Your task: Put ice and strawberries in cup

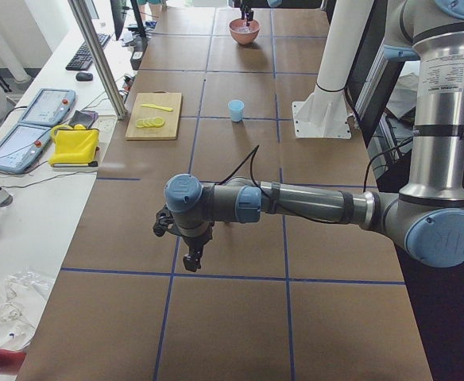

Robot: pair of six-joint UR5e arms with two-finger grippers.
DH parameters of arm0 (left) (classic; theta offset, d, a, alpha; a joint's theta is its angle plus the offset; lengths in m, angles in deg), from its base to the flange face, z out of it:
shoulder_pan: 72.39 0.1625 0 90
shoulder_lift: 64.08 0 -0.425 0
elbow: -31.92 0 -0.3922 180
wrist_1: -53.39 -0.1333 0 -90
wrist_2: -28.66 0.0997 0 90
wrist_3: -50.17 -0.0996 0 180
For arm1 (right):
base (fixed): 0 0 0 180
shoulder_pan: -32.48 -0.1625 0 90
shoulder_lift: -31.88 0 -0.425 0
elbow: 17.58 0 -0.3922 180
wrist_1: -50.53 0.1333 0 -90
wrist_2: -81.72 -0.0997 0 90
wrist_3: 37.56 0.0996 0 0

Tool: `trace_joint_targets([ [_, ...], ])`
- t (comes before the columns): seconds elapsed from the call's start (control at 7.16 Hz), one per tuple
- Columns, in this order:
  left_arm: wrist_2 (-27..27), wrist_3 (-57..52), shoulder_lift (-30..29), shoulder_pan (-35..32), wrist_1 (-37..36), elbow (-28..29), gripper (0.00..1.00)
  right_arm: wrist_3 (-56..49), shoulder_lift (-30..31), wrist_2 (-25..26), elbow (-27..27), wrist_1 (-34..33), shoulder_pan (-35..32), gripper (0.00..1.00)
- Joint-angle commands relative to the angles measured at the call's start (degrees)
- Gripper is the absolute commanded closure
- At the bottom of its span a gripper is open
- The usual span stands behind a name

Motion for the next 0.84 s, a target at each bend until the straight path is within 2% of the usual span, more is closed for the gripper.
trace_joint_targets([
  [0.0,0.0,0.0,0.0,0.0,0.0,0.0,0.0,0.0,-0.2,0.5,0.4,-0.4,0.0,0.44],
  [0.56,0.0,0.0,0.0,0.0,0.0,0.0,0.0,-0.6,-0.3,1.2,1.3,-0.4,0.3,0.47],
  [0.7,0.0,0.0,0.1,0.0,0.0,0.0,0.0,-0.6,-0.3,1.1,1.3,-0.4,0.3,0.72],
])
